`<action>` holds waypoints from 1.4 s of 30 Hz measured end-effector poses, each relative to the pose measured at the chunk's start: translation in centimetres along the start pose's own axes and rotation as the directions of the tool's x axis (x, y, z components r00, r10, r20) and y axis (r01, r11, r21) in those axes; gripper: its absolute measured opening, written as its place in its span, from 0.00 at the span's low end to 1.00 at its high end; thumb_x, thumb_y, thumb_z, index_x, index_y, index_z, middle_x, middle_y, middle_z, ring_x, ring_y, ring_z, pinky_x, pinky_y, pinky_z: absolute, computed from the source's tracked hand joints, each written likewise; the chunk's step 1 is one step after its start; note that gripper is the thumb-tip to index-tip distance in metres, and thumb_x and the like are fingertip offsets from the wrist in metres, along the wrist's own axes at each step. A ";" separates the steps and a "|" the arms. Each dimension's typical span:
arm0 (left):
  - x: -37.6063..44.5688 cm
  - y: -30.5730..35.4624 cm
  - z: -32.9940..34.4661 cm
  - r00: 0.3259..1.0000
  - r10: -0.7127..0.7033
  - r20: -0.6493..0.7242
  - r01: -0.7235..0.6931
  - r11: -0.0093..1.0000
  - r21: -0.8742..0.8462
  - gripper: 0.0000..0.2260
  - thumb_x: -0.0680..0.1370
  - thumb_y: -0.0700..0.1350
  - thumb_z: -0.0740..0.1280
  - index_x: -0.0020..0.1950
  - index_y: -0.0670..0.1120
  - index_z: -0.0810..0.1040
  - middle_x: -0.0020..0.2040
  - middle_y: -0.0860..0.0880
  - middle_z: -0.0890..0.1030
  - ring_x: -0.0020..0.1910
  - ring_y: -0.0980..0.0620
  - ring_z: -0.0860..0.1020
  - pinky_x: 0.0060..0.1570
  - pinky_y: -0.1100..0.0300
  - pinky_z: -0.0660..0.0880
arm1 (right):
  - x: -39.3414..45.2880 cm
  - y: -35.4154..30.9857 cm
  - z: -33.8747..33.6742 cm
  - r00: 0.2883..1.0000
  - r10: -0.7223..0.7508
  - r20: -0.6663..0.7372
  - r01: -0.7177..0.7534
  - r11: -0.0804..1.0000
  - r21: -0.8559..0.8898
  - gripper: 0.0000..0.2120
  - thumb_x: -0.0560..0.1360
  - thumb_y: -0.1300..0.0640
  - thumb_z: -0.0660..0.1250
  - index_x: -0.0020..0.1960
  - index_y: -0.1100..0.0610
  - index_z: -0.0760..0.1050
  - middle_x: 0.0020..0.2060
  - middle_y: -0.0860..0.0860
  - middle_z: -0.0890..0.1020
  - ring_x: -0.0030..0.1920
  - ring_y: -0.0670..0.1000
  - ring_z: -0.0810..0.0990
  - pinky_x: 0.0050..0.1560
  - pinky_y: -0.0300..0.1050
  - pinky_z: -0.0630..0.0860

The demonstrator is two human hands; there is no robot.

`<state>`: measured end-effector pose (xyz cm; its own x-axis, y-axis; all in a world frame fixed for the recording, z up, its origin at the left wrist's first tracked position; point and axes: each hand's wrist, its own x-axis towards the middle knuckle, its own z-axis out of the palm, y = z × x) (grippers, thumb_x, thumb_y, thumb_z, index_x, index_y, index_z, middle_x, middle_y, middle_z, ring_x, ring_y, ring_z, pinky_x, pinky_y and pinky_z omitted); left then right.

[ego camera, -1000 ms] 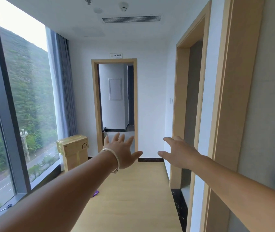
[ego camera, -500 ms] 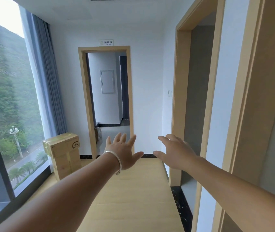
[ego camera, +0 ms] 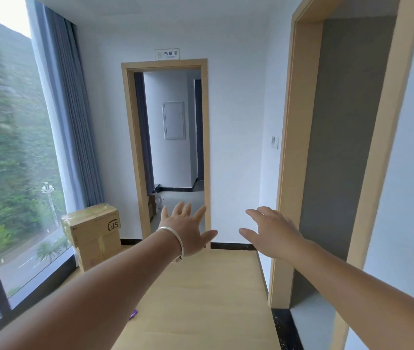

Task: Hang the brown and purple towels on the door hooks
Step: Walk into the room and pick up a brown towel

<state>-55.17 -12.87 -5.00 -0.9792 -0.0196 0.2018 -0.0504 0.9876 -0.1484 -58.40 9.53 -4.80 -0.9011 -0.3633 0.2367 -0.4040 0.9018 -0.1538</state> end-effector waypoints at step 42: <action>77.4 -14.3 20.4 0.998 -0.068 -0.001 0.068 0.998 -0.011 0.34 0.76 0.70 0.43 0.78 0.56 0.44 0.79 0.46 0.49 0.78 0.46 0.44 0.73 0.39 0.43 | 79.2 14.1 18.7 0.996 -0.076 0.043 0.076 0.997 -0.002 0.29 0.78 0.37 0.54 0.76 0.48 0.57 0.75 0.51 0.59 0.74 0.53 0.58 0.72 0.56 0.57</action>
<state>-134.22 -31.71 -6.98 -0.9733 -0.0863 0.2127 -0.1144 0.9858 -0.1233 -138.36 -10.91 -6.18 -0.8736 -0.4408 0.2060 -0.4714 0.8718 -0.1333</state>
